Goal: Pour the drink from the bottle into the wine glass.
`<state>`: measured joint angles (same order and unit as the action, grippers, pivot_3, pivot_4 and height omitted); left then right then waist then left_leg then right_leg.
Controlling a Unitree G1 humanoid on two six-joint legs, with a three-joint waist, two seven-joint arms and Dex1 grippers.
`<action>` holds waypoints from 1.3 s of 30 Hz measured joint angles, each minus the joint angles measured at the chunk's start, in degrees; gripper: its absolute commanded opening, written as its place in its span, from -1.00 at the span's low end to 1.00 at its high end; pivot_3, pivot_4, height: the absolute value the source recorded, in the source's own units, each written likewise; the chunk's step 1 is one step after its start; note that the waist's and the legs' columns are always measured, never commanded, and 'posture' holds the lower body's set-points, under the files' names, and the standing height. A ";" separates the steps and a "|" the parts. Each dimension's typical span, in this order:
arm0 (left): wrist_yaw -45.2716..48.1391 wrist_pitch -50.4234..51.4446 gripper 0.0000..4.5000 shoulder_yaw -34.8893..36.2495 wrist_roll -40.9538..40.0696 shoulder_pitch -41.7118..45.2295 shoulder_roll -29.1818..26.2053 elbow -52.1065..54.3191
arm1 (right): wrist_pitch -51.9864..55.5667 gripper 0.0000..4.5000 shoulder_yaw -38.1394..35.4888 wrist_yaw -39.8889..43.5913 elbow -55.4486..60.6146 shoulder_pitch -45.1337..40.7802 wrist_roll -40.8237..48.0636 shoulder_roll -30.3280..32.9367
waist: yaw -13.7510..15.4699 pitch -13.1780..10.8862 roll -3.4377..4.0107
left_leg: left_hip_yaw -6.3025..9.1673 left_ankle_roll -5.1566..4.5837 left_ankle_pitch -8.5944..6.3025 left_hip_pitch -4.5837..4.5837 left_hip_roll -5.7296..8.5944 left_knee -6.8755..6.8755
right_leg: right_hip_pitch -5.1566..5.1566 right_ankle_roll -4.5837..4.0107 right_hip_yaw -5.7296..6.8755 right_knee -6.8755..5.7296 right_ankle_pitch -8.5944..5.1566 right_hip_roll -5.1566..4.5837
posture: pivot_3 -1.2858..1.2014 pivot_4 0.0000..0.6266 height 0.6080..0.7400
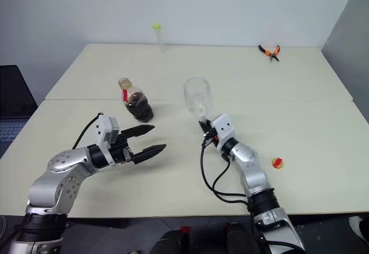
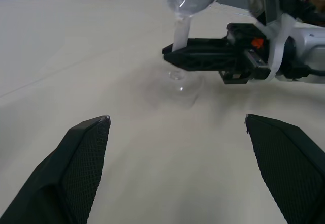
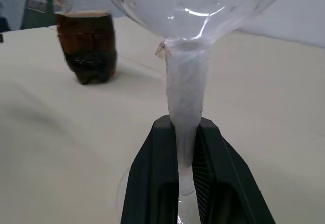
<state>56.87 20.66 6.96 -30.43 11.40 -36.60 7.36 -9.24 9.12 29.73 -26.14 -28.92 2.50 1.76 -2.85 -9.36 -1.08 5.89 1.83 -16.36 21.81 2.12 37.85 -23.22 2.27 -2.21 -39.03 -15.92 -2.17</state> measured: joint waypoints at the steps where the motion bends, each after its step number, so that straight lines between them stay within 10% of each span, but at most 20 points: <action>1: 0.09 0.20 1.00 0.10 -0.07 -0.21 -0.29 0.50 | -1.85 -0.94 0.25 0.42 -2.65 -1.13 -0.13 -0.47 | -0.07 0.00 0.00 | 0.01 0.00 0.00 -0.01 -0.01 0.00 | 0.00 0.00 0.00 0.00 0.00 0.00 | 0.03 -0.52 1.00; 39: -1.32 5.20 1.00 4.71 -4.67 1.73 -5.83 8.04 | -12.71 -0.94 -2.80 2.47 -14.91 -4.03 0.96 2.16 | -0.21 -0.01 0.02 | 0.02 0.19 0.11 0.00 -0.01 -0.01 | -0.01 0.00 -0.02 -0.01 0.00 0.00 | 0.03 -0.52 1.00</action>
<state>55.55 25.86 11.66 -35.10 13.13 -42.43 15.41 -21.95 6.31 32.20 -41.04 -32.95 3.46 3.92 -3.06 -9.37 -1.06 5.92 2.03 -16.26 21.81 2.11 37.84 -23.23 2.26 -2.23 -39.03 -15.92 -2.16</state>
